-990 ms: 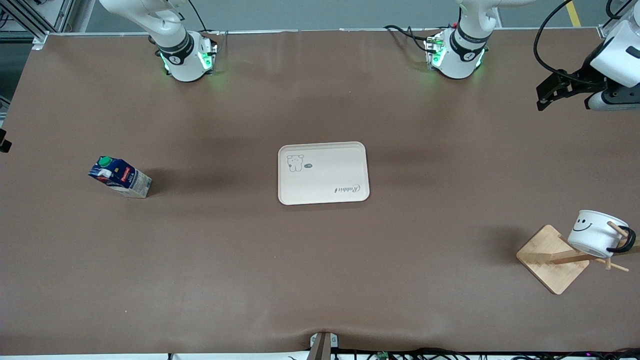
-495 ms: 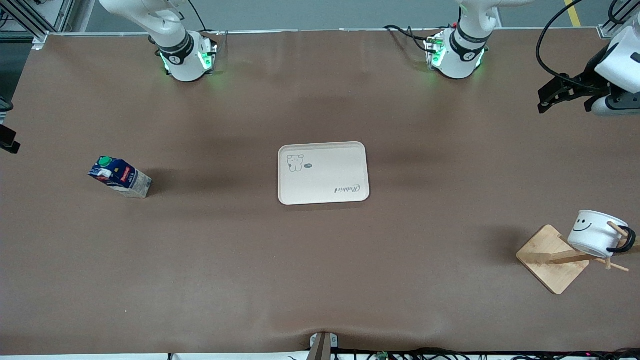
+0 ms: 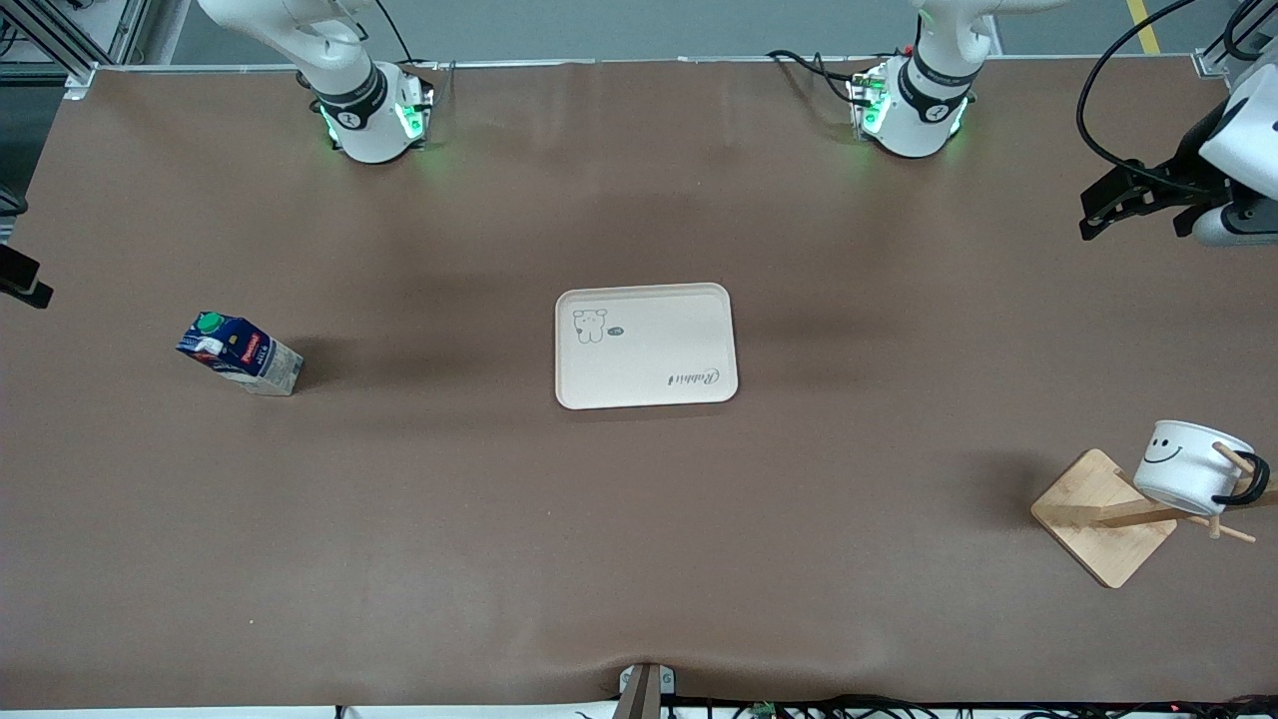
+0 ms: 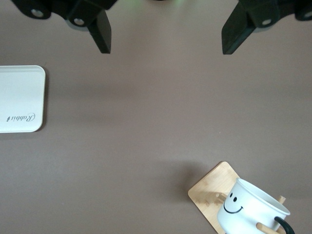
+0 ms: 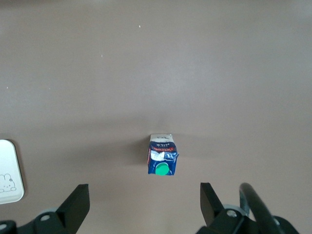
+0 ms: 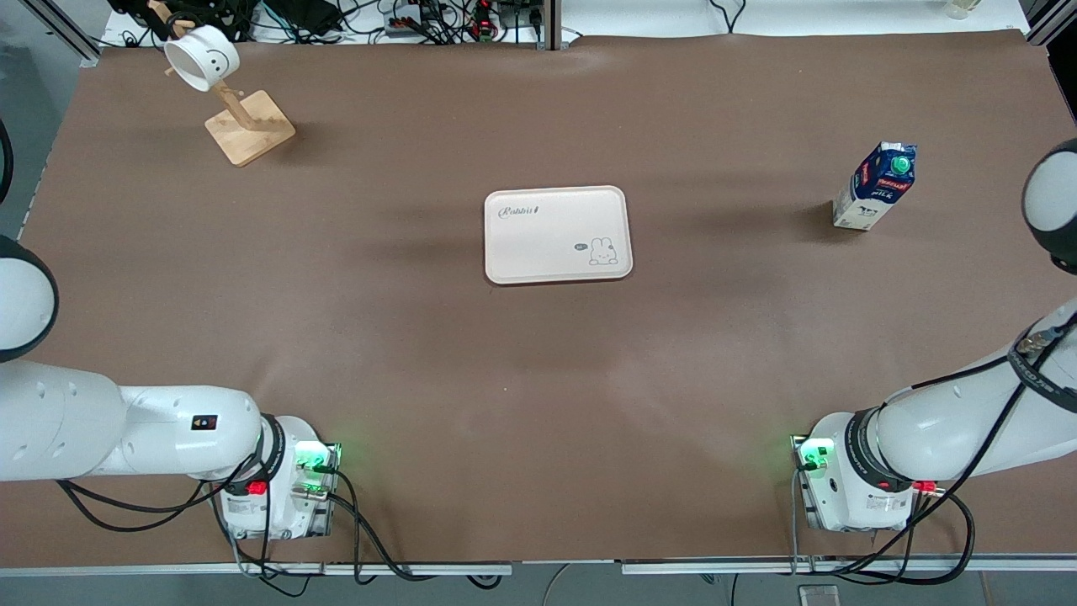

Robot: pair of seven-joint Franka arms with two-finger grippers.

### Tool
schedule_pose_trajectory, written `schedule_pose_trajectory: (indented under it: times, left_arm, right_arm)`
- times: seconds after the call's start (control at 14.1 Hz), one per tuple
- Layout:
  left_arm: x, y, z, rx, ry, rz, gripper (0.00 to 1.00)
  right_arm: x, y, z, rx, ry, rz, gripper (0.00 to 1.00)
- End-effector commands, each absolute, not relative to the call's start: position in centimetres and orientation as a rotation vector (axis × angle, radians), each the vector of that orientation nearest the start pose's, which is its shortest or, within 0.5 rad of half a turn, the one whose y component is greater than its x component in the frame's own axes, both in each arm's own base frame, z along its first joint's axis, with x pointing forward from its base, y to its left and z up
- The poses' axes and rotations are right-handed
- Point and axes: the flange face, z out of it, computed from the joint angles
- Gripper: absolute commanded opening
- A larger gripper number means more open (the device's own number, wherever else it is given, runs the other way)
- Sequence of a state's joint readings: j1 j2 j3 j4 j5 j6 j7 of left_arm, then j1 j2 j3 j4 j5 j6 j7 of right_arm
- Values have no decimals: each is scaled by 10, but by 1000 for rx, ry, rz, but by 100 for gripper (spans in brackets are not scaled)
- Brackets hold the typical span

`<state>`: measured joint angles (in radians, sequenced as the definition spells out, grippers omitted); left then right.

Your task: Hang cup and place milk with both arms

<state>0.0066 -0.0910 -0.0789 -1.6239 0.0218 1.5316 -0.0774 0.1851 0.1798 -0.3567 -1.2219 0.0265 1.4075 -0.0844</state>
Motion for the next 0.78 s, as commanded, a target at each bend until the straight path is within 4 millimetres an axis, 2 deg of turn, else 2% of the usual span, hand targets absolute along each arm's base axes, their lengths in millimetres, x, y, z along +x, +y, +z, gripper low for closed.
schedule_pose_trajectory:
  times: [0.0,0.14,0.28,0.42,0.64,0.71]
  left_arm:
    - [528,-37,652,-3125,11,-11,100]
    - [527,-35,654,-3135,4,-12,100]
    - [528,-38,659,-3136,4,-31,100]
    - [527,-39,661,-3136,7,-36,100]
    - [521,-36,666,-3135,0,-20,100]
    - [520,-37,667,-3133,2,-13,100]
  right_arm:
    - [547,-79,679,-3123,61,-32,100]
    - [527,-83,679,-3102,45,-19,100]
    - [519,-84,685,-3096,40,-23,100]
    - [517,-80,692,-3101,31,-35,100]
    - [516,-97,698,-3091,89,-61,100]
    - [515,-95,697,-3090,79,-47,100]
